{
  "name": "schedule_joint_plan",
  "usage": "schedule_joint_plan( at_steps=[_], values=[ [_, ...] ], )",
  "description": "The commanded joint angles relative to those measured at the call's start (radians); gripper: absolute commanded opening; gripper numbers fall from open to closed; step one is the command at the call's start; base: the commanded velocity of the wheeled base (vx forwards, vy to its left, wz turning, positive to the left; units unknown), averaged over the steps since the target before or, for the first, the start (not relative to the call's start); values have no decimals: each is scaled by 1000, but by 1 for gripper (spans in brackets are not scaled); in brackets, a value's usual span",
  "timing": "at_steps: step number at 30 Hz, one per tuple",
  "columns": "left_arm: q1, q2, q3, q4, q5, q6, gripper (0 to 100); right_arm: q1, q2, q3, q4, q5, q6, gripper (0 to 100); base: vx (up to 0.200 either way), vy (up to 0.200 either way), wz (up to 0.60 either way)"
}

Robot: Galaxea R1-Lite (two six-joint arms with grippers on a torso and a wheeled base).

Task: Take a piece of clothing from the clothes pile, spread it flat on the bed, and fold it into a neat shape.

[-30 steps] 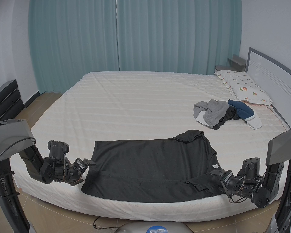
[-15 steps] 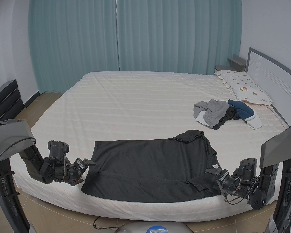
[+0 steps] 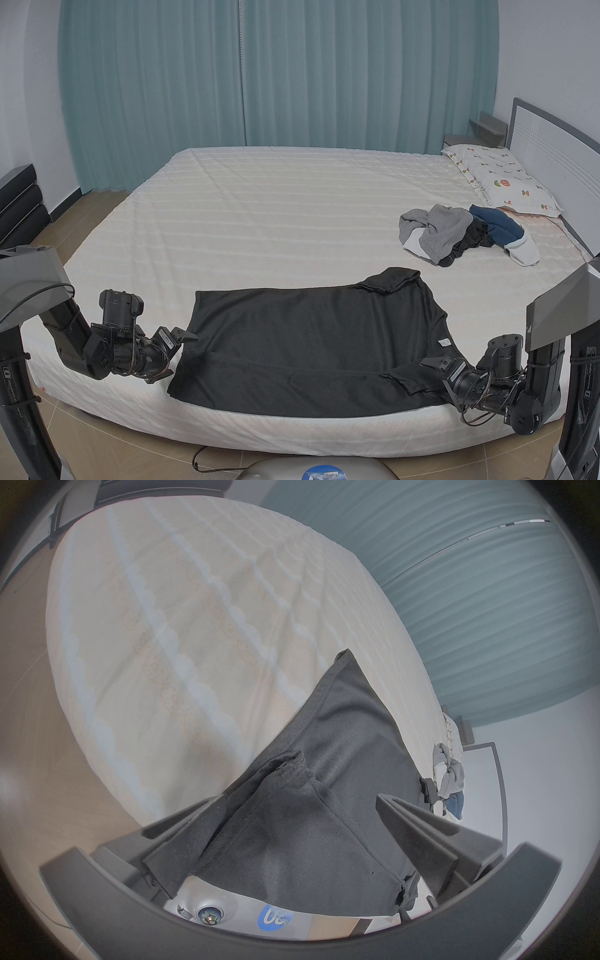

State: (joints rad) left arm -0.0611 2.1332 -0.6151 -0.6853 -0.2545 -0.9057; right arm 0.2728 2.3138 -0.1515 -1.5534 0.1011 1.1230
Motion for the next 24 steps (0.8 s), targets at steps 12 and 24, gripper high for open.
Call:
schedule_joint_plan(
  at_steps=[12,24],
  values=[
    [0,2,0,0,0,-1,100,-9,9,-33,-11,-29,1,0,0,0,0],
    [0,2,0,0,0,-1,100,-6,-7,-14,-11,-52,1,0,0,0,0]
  ],
)
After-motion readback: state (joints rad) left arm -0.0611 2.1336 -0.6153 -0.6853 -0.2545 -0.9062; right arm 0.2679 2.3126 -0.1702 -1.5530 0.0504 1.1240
